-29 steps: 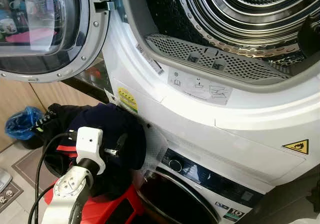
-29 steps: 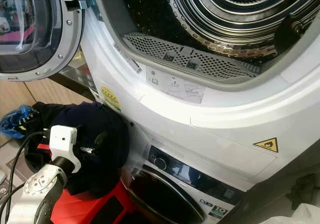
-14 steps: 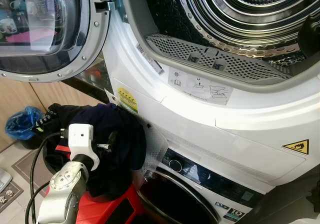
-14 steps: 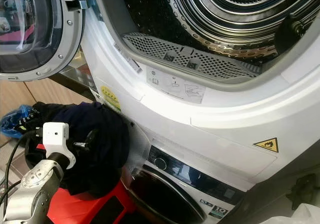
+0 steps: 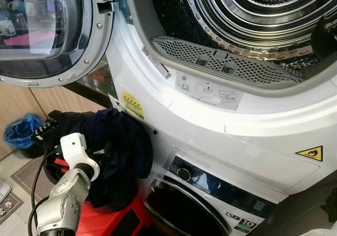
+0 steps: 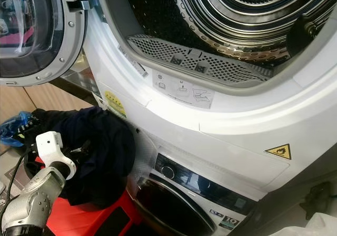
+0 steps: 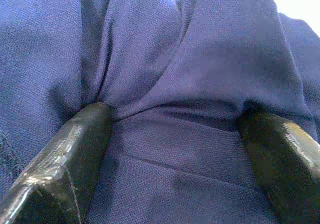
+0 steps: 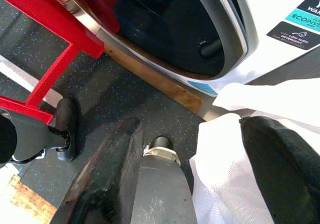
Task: Clothes washing
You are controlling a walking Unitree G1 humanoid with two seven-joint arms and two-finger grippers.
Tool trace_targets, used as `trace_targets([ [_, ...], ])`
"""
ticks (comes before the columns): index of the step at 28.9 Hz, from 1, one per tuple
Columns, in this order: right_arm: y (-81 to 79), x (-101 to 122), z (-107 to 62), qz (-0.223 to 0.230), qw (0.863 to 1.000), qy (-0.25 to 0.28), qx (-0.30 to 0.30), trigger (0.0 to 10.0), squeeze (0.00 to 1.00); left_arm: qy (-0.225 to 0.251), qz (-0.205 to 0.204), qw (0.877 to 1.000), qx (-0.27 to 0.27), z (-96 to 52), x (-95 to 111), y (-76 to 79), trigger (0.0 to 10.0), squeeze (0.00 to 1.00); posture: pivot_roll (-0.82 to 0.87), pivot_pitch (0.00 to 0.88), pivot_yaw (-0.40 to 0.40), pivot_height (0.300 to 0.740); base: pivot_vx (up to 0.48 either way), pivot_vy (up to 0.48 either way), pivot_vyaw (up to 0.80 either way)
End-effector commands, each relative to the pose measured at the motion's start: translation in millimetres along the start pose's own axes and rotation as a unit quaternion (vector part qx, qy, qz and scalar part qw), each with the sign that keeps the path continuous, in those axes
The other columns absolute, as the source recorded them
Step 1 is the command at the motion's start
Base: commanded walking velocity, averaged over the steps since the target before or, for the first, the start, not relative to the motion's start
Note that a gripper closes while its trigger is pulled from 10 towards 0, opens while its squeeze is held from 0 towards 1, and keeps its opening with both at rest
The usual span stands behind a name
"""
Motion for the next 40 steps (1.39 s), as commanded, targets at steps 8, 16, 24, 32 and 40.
trace_targets([
  [8, -1.7, -8, -1.9, -0.001, 1.000, -0.010, 0.000, 10.0, 0.00, -0.124, -0.066, 0.990, 0.033, 7.1, -39, -6.2, 0.0, 0.00, 0.08, 0.104, -0.026, 0.740, 0.000, 0.000, 0.00],
  [16, -1.7, -9, -2.3, -0.002, 1.000, -0.012, -0.002, 10.0, 0.00, -0.139, -0.059, 0.988, 0.009, 7.9, -40, 2.0, 0.0, 0.00, 0.07, 0.108, -0.024, 0.740, 0.000, 0.000, 0.00],
  [24, -1.7, -8, -2.0, 0.000, 1.000, -0.011, -0.003, 10.0, 0.00, -0.148, -0.050, 0.988, -0.003, 8.0, -42, 6.8, 0.0, 0.00, 0.07, 0.105, -0.019, 0.740, 0.000, 0.000, 0.00],
  [32, -1.9, -9, -2.2, 0.000, 1.000, -0.012, -0.003, 10.0, 0.00, -0.150, -0.047, 0.988, -0.005, 7.6, -42, 7.0, 0.0, 0.00, 0.07, 0.101, -0.016, 0.740, 0.000, 0.000, 0.00],
  [40, -2.0, -9, -2.2, -0.001, 1.000, -0.012, -0.002, 10.0, 0.00, -0.151, -0.041, 0.988, -0.001, 7.3, -43, 5.5, 0.0, 0.00, 0.06, 0.098, -0.014, 0.740, 0.000, 0.000, 0.00],
])
Point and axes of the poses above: a point about 5 cm out from each wrist's last joint towards the gripper, its own z axis pointing out of the wrist towards the gripper, its own x axis along the axis of the wrist's last joint, y = z × x, the point moved 2 cm from there along z, pointing out of the wrist towards the gripper, and after that the axes turned 5 degrees about z, right-handed, at the moved point
